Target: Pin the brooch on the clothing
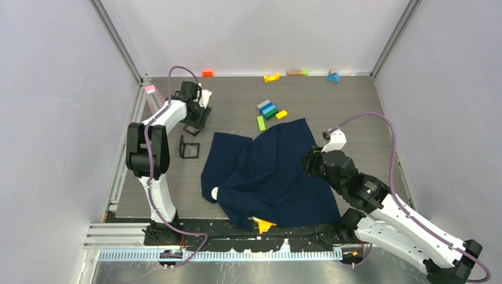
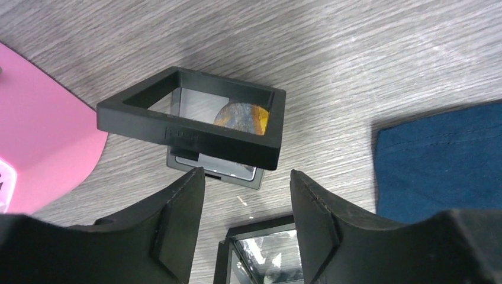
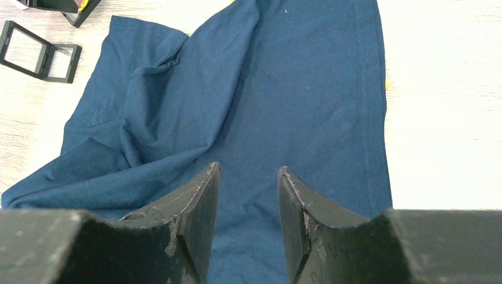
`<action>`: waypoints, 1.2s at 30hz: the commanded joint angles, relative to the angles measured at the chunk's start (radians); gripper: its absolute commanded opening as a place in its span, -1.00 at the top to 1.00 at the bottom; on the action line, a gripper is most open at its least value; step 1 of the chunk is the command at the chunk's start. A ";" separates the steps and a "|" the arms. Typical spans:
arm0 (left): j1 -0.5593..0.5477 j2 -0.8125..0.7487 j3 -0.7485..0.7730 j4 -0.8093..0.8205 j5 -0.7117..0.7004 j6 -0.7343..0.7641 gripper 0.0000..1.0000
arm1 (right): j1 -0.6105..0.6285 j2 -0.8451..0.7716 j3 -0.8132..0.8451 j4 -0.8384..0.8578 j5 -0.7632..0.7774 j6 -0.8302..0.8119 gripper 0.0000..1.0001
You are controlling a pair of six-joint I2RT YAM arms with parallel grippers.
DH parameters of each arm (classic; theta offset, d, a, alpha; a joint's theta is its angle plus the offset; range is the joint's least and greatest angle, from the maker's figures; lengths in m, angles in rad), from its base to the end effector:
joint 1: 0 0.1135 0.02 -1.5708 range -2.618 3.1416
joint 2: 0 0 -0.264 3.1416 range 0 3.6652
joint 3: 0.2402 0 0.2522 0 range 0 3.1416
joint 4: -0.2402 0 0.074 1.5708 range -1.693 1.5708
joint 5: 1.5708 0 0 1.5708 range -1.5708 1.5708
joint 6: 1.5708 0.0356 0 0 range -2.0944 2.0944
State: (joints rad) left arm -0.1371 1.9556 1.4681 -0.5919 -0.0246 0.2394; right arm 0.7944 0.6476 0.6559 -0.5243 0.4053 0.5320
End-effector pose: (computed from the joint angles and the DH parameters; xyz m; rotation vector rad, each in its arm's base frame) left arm 0.4116 -0.0559 0.1998 0.4881 2.6060 0.0665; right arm 0.1128 0.0948 0.2821 -0.0250 2.0655 0.4033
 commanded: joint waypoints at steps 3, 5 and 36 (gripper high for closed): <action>-0.001 0.044 0.090 0.005 0.079 -0.021 -0.21 | -0.004 0.003 -0.002 0.044 0.004 -0.007 0.08; -0.001 0.060 0.110 0.003 0.083 -0.022 -0.23 | -0.004 0.004 -0.002 0.043 0.004 -0.007 0.08; -0.001 0.128 0.106 0.021 0.033 0.001 -0.04 | -0.004 0.012 -0.007 0.043 0.007 -0.013 0.08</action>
State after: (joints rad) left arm -0.1371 2.0892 1.5608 -0.5919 0.0147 0.2371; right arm 0.7944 0.6678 0.6502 -0.5236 0.4049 0.5282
